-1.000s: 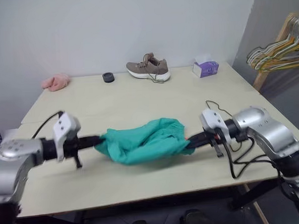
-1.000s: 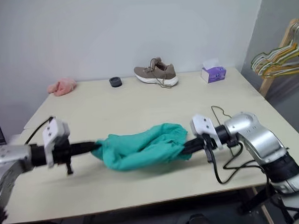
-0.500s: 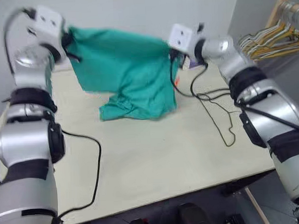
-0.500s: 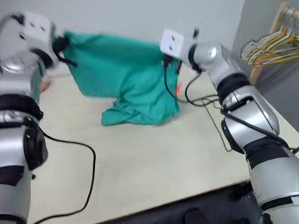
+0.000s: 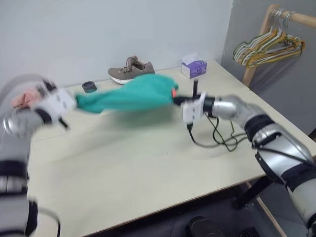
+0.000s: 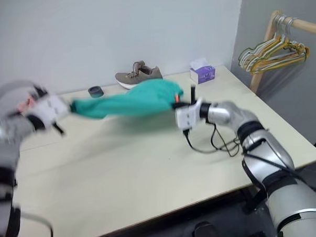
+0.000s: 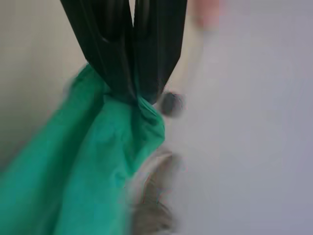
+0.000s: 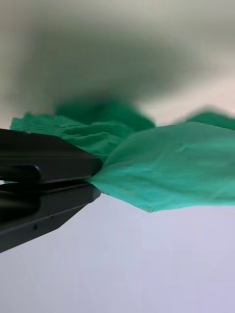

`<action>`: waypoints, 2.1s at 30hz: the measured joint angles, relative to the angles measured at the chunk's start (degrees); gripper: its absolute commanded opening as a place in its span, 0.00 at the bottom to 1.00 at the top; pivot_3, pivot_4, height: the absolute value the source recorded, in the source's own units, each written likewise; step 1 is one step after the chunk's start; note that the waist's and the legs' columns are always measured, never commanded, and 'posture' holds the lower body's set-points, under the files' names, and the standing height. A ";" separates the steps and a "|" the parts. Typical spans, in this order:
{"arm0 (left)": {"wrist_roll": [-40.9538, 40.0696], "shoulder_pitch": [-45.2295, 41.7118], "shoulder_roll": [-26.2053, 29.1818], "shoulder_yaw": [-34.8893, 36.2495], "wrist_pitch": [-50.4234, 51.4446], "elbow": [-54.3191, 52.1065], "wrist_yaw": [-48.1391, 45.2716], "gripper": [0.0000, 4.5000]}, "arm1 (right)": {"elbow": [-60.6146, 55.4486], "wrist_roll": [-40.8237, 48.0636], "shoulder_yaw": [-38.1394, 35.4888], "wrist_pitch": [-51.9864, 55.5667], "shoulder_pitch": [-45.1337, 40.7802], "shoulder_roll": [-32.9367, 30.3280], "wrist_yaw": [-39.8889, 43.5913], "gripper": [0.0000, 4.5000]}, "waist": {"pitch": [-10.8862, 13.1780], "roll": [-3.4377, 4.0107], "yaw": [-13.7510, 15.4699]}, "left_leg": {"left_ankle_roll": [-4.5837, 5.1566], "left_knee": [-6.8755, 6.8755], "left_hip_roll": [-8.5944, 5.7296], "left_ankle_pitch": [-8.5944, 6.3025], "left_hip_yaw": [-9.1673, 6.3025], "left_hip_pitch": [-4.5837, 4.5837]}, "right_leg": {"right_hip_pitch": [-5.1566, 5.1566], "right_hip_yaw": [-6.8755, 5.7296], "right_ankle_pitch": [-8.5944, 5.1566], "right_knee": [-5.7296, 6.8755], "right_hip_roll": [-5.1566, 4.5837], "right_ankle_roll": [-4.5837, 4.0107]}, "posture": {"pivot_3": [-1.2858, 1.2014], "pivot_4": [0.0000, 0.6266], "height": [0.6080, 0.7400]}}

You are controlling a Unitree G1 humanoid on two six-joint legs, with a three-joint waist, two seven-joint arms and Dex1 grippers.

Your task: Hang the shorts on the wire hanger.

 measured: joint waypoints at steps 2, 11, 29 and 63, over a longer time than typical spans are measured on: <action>-5.35 13.61 0.51 2.20 8.06 -11.36 -5.59 0.00 | -3.47 0.74 0.80 -2.22 5.17 -1.20 5.01 0.01 | 0.00 -0.03 0.22 | 0.00 -0.01 0.06 0.00 -0.05 -0.05 | -0.06 -0.03 -0.02 0.02 0.06 -0.05 | 0.47 0.00 1.00; -18.38 44.70 8.74 14.30 27.06 -40.23 -22.63 0.00 | -31.58 20.59 5.92 6.27 21.53 -13.48 38.33 0.01 | -0.13 -0.21 3.81 | 0.00 -0.02 0.15 -0.04 -0.17 0.77 | 1.05 -0.22 -0.41 -0.34 0.13 -0.12 | 0.46 0.00 1.00; -22.69 49.10 8.77 15.90 37.58 -52.96 -28.96 0.00 | -65.73 32.65 2.05 39.34 35.61 -26.34 59.18 0.01 | -0.15 -0.24 6.63 | -0.22 -0.09 0.28 -0.20 -0.29 1.12 | 1.60 -0.46 -0.52 -0.90 0.18 -0.31 | 0.46 0.00 1.00; -40.05 39.47 0.89 32.12 48.50 -59.96 -27.29 1.00 | -79.38 52.10 -15.96 74.34 39.88 -22.15 54.11 1.00 | 0.29 -0.43 8.19 | -0.30 -0.07 0.39 -0.40 -0.28 1.05 | 1.57 -0.49 -0.57 -1.08 0.27 -0.33 | 0.46 0.00 1.00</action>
